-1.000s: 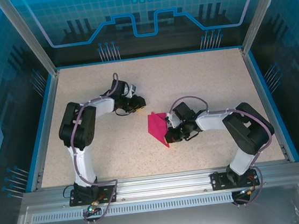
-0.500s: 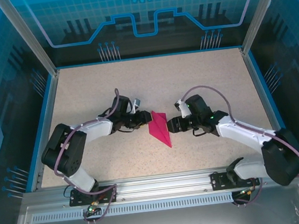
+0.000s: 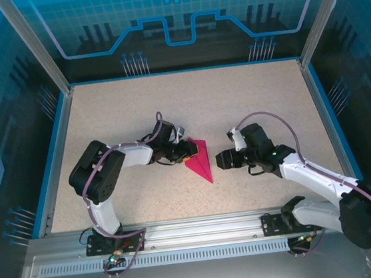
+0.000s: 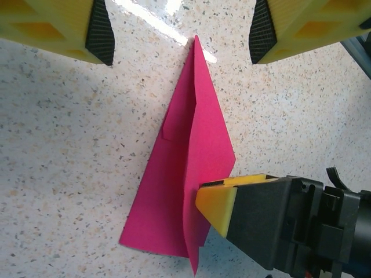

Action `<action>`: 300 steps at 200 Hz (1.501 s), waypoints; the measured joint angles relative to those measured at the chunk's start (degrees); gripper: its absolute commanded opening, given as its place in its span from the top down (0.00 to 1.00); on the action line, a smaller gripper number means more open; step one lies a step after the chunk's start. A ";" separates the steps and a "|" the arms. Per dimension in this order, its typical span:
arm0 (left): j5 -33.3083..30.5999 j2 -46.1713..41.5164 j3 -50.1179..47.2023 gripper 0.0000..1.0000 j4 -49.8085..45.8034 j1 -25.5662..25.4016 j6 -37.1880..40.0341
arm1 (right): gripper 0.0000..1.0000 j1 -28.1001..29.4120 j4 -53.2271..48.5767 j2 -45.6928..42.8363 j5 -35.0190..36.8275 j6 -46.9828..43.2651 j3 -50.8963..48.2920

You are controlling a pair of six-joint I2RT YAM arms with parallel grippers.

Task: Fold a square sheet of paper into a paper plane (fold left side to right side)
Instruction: Turn over the paper at the center of the table.

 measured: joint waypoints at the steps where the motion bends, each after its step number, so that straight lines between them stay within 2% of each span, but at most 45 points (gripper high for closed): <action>1: 0.00 0.02 0.04 0.61 0.02 0.00 -0.07 | 0.32 -0.04 0.00 -0.04 -0.07 0.02 -0.04; 31: 0.24 1.97 2.38 0.72 0.44 -0.66 -0.31 | 0.22 -2.49 0.24 -1.05 -4.00 0.15 -1.73; 53: 0.35 3.08 3.82 0.82 1.31 -1.03 -0.68 | 0.09 -5.14 0.83 -1.18 -8.63 0.55 -2.64; 60: 0.37 3.13 4.07 0.86 1.51 -1.09 -0.72 | 0.02 -6.08 0.94 -1.18 -10.14 0.66 -2.73; 66: 0.46 3.13 4.20 0.89 1.62 -1.11 -0.72 | 0.01 -7.02 1.22 -1.18 -11.61 0.63 -2.82; 87: 0.46 2.95 4.33 0.98 2.19 -1.11 -0.83 | 0.01 -10.95 2.60 -1.14 -17.25 1.40 -3.43; 125: 0.00 -4.15 4.28 0.98 1.22 -1.11 -0.61 | 0.01 -17.84 9.60 0.85 -29.31 5.79 -5.86; 157: -0.81 -14.84 4.52 0.97 1.33 -1.11 -0.22 | 0.01 -19.41 18.10 1.86 -37.51 12.07 -6.25; 184: -1.09 -20.11 5.16 0.97 1.81 -1.11 -0.26 | 0.01 -19.39 27.21 1.99 -42.45 18.10 -6.25; 213: -1.05 -22.58 5.16 0.96 2.97 -1.11 -1.40 | 0.01 -17.51 34.25 2.56 -44.39 23.10 -6.23; 255: 0.13 -23.91 5.14 0.94 6.19 -1.11 -4.76 | 0.01 -9.46 42.07 6.43 -43.85 29.55 -4.74; 270: 0.48 -24.35 4.96 0.94 7.26 -1.18 -5.88 | 0.06 -8.11 44.59 7.08 -42.88 31.36 -3.82; 300: 0.96 -25.31 3.98 0.93 8.70 -1.46 -7.56 | 0.24 -7.87 47.93 7.28 -41.62 34.18 -2.16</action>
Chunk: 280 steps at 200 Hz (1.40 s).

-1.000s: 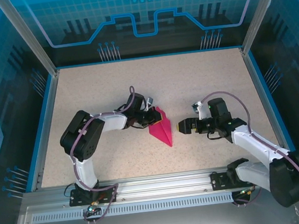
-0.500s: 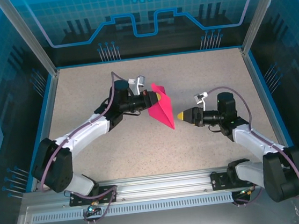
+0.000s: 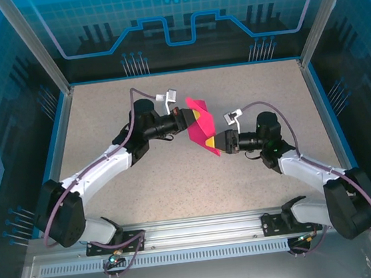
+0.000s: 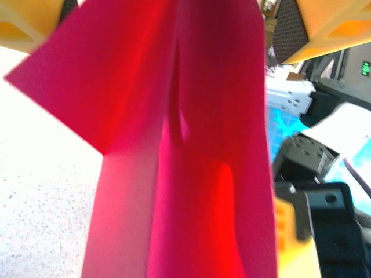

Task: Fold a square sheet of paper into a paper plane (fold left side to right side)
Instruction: Turn over the paper at the center of the table.

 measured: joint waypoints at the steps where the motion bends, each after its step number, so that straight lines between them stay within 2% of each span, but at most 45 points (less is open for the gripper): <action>1: 0.02 -0.02 -0.09 0.93 0.04 -0.02 -0.09 | 0.25 0.02 0.09 0.02 0.15 0.07 0.11; 63: 0.42 -0.35 -2.56 0.91 1.81 -0.28 -3.17 | 0.58 0.68 3.34 0.96 0.66 3.02 2.27; 79: 0.42 -0.35 -2.56 0.84 1.88 -0.28 -3.43 | 0.70 0.76 3.10 0.98 0.94 3.13 2.27; 99: 0.35 -0.35 -2.58 0.66 1.68 -0.28 -3.26 | 0.80 0.94 0.66 0.90 1.46 1.66 2.69; 107: 0.24 -0.42 -2.56 0.59 1.07 -0.28 -2.99 | 0.82 0.92 -1.36 0.74 1.73 0.74 3.08; 130: -0.68 -1.36 -2.56 0.47 -3.08 -0.28 -0.04 | 0.85 0.92 -9.92 -0.96 3.23 -4.70 4.61; 176: -6.49 -9.57 -2.56 0.39 -17.22 0.17 8.28 | 0.97 1.01 -31.34 -5.40 9.51 -18.91 9.66; 198: -11.26 -15.67 -2.56 0.35 -24.22 0.37 13.00 | 1.00 2.12 -42.73 -6.27 16.65 -26.99 13.18; 217: -15.98 -20.96 -2.56 0.33 -29.81 0.42 16.57 | 1.00 5.49 -52.26 -6.45 26.34 -33.44 16.72; 251: -24.02 -29.42 -2.99 0.31 -37.24 0.42 20.81 | 1.00 17.05 -66.36 -4.31 51.04 -42.66 25.29; 280: -29.14 -34.67 -4.39 0.29 -40.83 0.44 22.43 | 1.00 27.15 -74.71 5.22 73.57 -46.90 32.87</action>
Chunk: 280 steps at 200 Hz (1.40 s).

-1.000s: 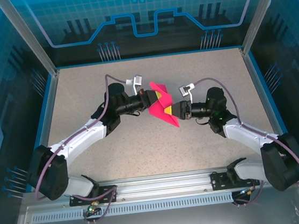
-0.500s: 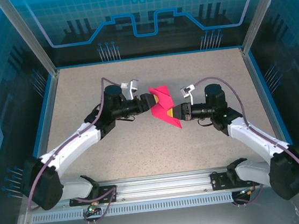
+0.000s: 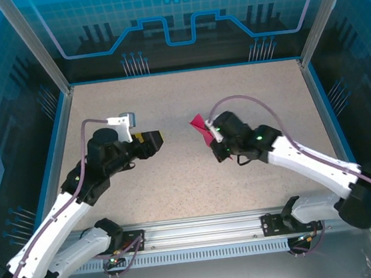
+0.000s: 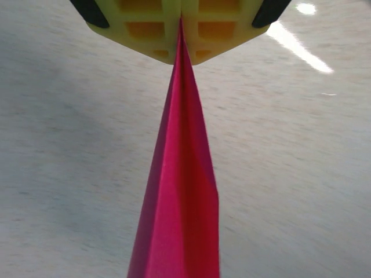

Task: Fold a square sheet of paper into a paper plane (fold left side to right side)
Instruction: Turn over the paper at the center of the table, then pick up the paper from the center of the table.

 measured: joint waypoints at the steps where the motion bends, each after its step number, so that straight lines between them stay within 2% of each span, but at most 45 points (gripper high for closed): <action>1: -0.13 -0.09 -0.04 0.29 -0.07 0.00 0.04 | 1.00 0.20 -0.24 0.26 0.59 -0.07 0.17; 24: -2.56 -2.10 -1.14 0.29 -1.64 0.04 0.42 | 1.00 6.08 -5.90 11.82 15.43 -1.11 4.61; 51: -3.93 -2.16 -1.53 0.28 -3.17 0.04 0.46 | 1.00 10.01 -11.91 25.42 27.17 -0.55 9.68; 95: -4.85 -2.16 -1.53 0.28 -4.33 0.04 0.46 | 1.00 12.76 -19.82 41.46 36.52 2.67 16.96; 116: -5.16 -2.16 -1.55 0.28 -4.59 0.09 0.44 | 0.92 13.70 -21.55 45.24 37.29 3.39 18.10; 151: -5.25 -1.90 -2.23 0.26 -4.59 0.15 0.24 | 0.68 14.49 -21.68 46.21 32.22 2.64 18.10; 188: -3.56 0.07 -3.63 0.25 -2.49 0.37 -1.62 | 0.47 14.43 -18.01 41.79 20.68 1.79 15.39; 238: 1.51 8.35 -5.90 0.24 3.58 0.37 -6.05 | 0.20 11.08 -11.67 21.38 4.66 0.98 7.54; 280: 8.96 19.91 -8.98 0.25 12.09 0.15 -10.99 | 0.07 1.09 -3.10 1.84 -7.80 1.36 -3.43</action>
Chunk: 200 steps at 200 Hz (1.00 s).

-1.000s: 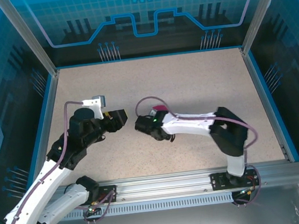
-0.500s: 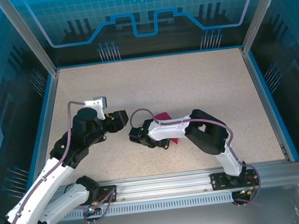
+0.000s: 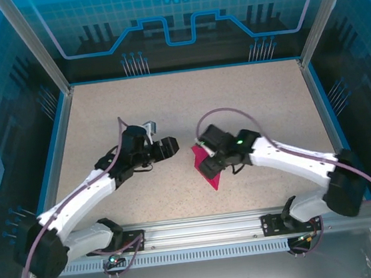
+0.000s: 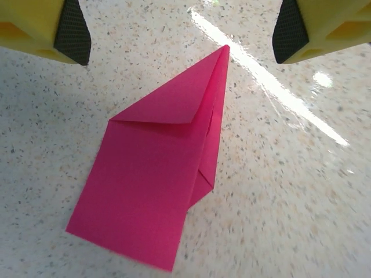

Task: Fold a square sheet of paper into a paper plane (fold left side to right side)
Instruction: Pick up the paper from the center of the table.

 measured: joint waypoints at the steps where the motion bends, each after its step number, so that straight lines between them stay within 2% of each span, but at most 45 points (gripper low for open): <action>1: 0.22 0.42 -0.09 0.25 0.28 -0.07 -0.22 | 0.07 -0.26 0.13 -0.31 -0.15 0.11 -0.22; 16: 2.05 4.39 -0.94 0.25 3.37 -0.74 -1.73 | 0.01 -4.61 3.52 -5.40 -4.00 0.55 -4.33; 54: 6.08 14.58 -1.53 0.26 12.28 -4.02 -4.59 | 0.01 -14.43 11.43 -15.78 -14.25 3.04 -14.62; 104: 9.05 29.31 1.68 0.33 20.22 -5.92 -5.73 | 0.01 -25.20 19.50 -21.64 -26.49 7.50 -23.41; 150: 11.47 35.93 3.41 0.55 27.08 -6.03 -6.97 | 0.01 -31.67 24.22 -21.99 -36.00 9.73 -28.35; 185: 12.09 36.89 4.57 0.83 28.74 -6.03 -5.90 | 0.01 -32.89 27.26 -18.40 -40.74 9.75 -28.81; 200: 12.41 36.89 4.55 0.92 29.92 -6.03 -4.50 | 0.01 -33.14 29.29 -16.48 -41.77 9.79 -28.96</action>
